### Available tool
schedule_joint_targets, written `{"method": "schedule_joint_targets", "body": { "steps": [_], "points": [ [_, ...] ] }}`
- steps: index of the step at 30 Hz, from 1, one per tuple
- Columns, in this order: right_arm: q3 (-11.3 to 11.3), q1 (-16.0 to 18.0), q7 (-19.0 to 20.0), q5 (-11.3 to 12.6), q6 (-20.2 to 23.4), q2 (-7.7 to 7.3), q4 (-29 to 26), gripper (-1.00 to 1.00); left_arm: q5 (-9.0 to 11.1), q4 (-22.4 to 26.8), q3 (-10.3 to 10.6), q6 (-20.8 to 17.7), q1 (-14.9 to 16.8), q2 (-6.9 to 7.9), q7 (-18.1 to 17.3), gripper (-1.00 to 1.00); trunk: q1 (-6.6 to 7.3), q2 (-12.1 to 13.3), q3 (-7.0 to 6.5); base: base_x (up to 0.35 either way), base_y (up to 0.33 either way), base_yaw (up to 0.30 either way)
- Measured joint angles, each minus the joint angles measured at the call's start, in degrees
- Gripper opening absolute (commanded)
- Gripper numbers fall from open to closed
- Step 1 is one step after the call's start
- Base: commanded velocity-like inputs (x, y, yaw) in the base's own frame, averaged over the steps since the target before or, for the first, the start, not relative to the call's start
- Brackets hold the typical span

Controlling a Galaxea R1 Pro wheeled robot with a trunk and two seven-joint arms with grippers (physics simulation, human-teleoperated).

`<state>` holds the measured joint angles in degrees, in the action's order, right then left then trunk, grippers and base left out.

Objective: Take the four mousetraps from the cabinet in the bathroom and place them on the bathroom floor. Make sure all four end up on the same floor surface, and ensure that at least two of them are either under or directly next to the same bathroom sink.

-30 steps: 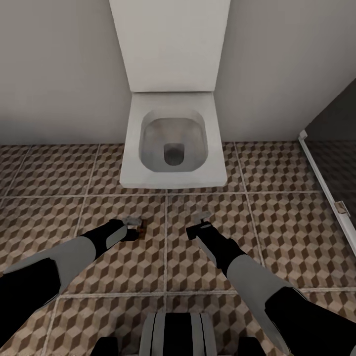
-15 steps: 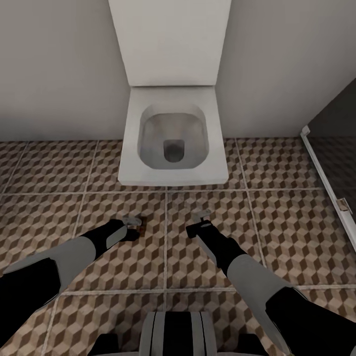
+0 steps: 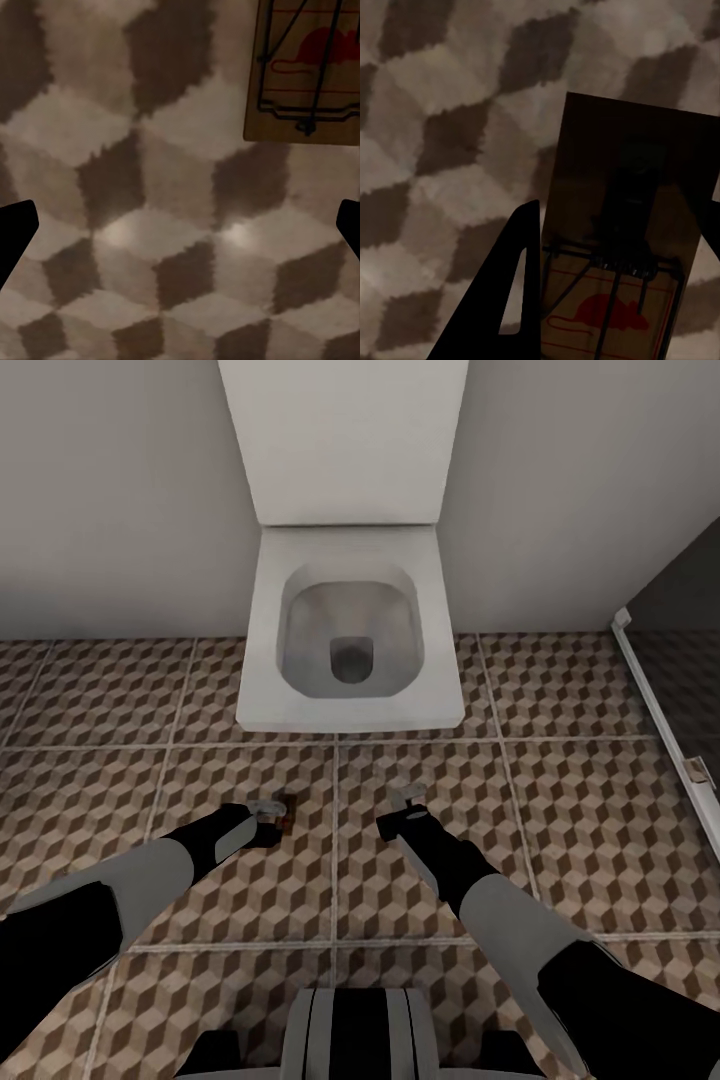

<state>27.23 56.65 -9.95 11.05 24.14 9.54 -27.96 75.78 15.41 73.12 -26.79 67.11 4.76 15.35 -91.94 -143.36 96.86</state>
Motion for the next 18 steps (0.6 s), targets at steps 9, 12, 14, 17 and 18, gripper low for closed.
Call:
{"method": "schedule_joint_targets", "body": {
  "steps": [9, 12, 14, 17, 18],
  "points": [
    [-0.16, 0.0, -4.01, -0.12, 0.23, -0.39, 0.08, -1.0, 0.0, 0.0, 0.0, 0.0, 0.0, 0.0, 0.02, 1.0, 0.0, 0.0, 0.03, 0.0, 0.0, 0.0],
    [-0.17, 0.0, -4.72, -0.08, 0.2, -0.42, 0.04, -1.0, 0.0, 0.0, 0.0, 0.0, 0.0, 0.0, -0.02, 1.0, 0.0, 0.0, 0.03, 0.0, 0.0, 0.0],
    [-0.15, 0.0, -4.9, -0.02, 0.19, -0.4, 0.01, -1.0, 0.0, 0.0, 0.0, 0.0, 0.0, 0.0, 0.01, 1.0, 0.0, 0.0, 0.03, 0.0, 0.0, 0.0],
    [-0.12, 0.0, -4.98, 0.01, 0.18, -0.37, 0.0, -1.0, 0.0, 0.0, 0.0, 0.0, 0.0, 0.0, 0.01, 1.0, 0.0, 0.0, 0.03, 0.0, 0.0, 0.0],
    [-0.11, 0.0, -4.99, 0.02, 0.18, -0.37, 0.0, -1.0, 0.0, 0.0, 0.0, 0.0, 0.0, 0.0, 0.01, 1.0, 0.0, 0.0, 0.03, 0.0, 0.0, 0.0]
  ]
}}
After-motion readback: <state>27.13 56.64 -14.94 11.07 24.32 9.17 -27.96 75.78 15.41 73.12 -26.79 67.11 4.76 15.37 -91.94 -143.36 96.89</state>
